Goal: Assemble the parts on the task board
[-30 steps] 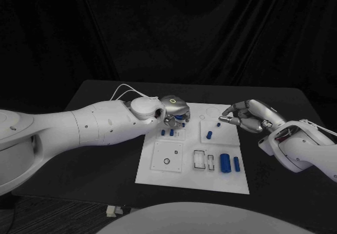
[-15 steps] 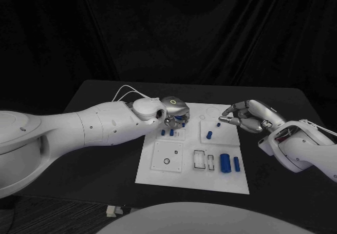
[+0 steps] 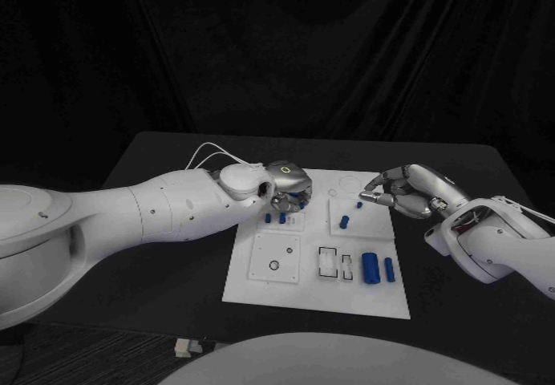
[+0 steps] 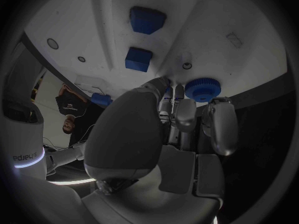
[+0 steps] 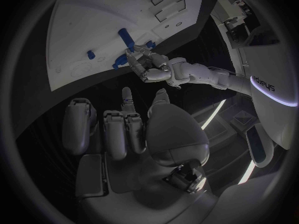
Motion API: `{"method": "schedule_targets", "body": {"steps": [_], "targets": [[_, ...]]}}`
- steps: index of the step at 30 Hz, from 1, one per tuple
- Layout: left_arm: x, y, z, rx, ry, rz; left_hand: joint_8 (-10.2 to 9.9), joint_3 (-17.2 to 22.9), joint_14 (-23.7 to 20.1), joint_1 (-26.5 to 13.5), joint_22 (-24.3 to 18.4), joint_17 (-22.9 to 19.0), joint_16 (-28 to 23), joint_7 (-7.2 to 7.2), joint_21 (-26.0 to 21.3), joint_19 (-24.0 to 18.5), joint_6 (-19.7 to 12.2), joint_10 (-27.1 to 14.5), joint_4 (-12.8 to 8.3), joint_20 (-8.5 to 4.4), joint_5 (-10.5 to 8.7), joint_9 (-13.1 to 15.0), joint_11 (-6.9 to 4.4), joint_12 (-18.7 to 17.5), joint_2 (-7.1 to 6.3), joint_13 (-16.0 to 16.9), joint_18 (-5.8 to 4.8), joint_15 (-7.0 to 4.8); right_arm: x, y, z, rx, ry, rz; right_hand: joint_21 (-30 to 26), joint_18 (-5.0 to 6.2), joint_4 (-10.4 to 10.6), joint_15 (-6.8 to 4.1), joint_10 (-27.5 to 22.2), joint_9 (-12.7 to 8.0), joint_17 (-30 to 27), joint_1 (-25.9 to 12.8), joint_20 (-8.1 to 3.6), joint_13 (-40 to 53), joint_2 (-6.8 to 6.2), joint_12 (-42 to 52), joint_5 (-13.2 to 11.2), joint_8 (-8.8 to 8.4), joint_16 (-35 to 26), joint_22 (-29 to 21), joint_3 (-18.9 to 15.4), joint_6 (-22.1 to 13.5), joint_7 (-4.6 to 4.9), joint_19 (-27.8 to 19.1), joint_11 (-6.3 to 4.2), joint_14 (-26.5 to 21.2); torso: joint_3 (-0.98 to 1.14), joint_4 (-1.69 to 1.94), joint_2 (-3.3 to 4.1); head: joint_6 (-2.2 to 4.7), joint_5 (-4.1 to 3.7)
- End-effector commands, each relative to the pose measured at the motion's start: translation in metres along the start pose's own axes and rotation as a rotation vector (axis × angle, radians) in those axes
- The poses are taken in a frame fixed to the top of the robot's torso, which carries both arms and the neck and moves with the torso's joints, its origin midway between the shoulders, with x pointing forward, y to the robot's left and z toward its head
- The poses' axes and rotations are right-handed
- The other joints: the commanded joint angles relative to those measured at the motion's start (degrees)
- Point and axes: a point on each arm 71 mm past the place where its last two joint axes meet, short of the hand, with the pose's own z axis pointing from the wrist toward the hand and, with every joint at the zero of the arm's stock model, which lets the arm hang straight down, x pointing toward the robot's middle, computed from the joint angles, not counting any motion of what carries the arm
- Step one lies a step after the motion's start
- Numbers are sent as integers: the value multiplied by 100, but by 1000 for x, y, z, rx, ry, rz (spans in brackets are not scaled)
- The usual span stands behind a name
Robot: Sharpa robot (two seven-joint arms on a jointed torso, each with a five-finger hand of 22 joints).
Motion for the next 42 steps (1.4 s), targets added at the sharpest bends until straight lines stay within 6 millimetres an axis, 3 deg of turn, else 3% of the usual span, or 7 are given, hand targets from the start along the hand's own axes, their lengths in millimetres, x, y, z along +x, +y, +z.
{"method": "schedule_targets", "body": {"steps": [1, 11, 20, 32, 42], "targets": [[1, -4, 1, 24, -3, -1, 47, 54, -21, -53, 1034, -9, -31, -4, -19, -2, 67, 80, -23, -24, -42, 19, -4, -27, -7, 14, -80, -3, 1, -1, 0, 11, 7, -2, -32, 83, -9, 12, 523, 0, 1174, 32, -5, 1402, 10, -22, 22, 1, -24, 1042, -25, 33, -21, -38, 16, 528, -2, -1, 1, -1, 3], [1, -4, -1, 36, -40, 0, 291, 172, 20, 10, 1060, -90, -55, 16, 74, 42, 364, 486, -222, -41, -11, 157, -44, 14, 117, 61, -98, -33, 1, -1, -1, 14, 7, -3, -43, 86, -9, 12, 517, -1, 1165, 35, -6, 1393, 11, -27, 24, 0, -29, 1038, -24, 33, -21, -43, 16, 525, -1, 2, 1, -1, 9], [-2, -1, -15, 46, -114, -3, 421, 254, 102, 45, 1093, -148, -95, 64, 196, 98, 545, 836, -401, -58, -52, 240, -38, -22, 113, 88, -123, -42, 1, -2, -1, 18, 8, -3, -53, 88, -10, 11, 514, -1, 1155, 45, -6, 1389, 16, -30, 29, 0, -33, 1035, -22, 34, -22, -47, 15, 523, -2, -1, -2, -1, 16], [-23, 15, -54, 19, -182, 3, 374, 484, 134, 13, 1077, -336, -242, 77, 141, 79, 599, 995, -484, -63, -180, 239, -28, -290, 25, 38, -112, -46, 2, -4, -1, 26, 16, -3, -63, 90, -10, 11, 508, -1, 1150, 52, -7, 1380, 20, -35, 31, 0, -36, 1032, -21, 34, -22, -52, 15, 521, -3, 6, -7, -1, 43], [-24, 31, -73, -24, -161, 5, 358, 595, 111, -67, 1058, -485, -366, 59, 63, 45, 673, 1113, -477, -63, -354, 249, -47, -469, -26, 1, -98, -58, 4, -5, -1, 31, 22, -2, -66, 91, -11, 11, 506, -1, 1147, 58, -7, 1377, 23, -37, 32, 0, -37, 1031, -20, 34, -22, -53, 15, 521, 0, 1, -13, -1, 61]]}}
